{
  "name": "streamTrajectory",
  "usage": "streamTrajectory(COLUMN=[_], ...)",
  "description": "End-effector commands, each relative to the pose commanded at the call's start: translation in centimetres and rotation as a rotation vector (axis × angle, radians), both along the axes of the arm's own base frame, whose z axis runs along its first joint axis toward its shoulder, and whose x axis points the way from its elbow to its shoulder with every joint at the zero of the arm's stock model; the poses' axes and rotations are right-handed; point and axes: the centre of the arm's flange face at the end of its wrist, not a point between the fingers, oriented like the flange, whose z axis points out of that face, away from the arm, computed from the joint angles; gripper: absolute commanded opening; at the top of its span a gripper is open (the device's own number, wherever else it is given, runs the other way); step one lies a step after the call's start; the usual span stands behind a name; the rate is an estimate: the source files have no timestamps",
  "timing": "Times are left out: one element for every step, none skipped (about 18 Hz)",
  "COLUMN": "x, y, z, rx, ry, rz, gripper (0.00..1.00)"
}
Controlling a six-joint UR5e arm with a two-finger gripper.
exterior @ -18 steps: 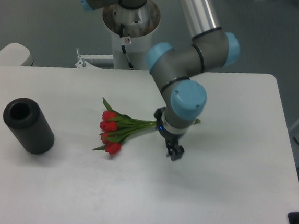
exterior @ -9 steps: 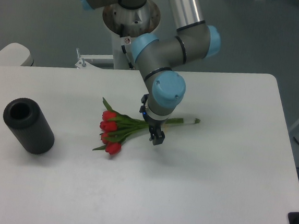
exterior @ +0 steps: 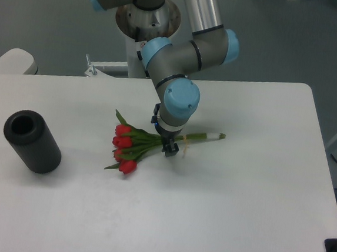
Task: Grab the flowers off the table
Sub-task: 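Close the gripper around the green tulip stems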
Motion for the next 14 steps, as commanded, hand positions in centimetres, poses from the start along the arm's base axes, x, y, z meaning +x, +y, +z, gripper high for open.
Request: streamTrajectory(x=[0.0,0.0,-0.1,-0.1,-0.3,-0.7,-1.1,-1.8,-2.3,-3.1,-3.8,-4.3,-4.8,-5.2], y=[0.0,0.1,0.1,0.2,0.3,0.4,0.5,0.8,1.1,1.3,1.3,1.3,1.6,1.9], z=[0.0,0.1,0.1,0.2,0.4,0.8,1.1,1.8,2.6,3.4,3.9,4.4,4.8,5.1], rx=[0.001,0.002,0.004,0.003,0.007,0.013,0.018,0.028,0.034,0.042,0.047,0.055,0.064,0.069], ry=[0.001,0.002,0.005,0.008,0.012,0.020,0.027,0.039,0.051,0.064,0.070,0.077,0.083,0.090], rz=[0.002,-0.002,0.000,-0.005,-0.006,0.000,0.006,0.009,0.012,0.027,0.054,0.075,0.083,0.084], gripper=[0.28,0.27,0.25,0.25,0.24,0.19,0.16,0.13,0.10,0.06,0.02,0.01,0.00,0.00])
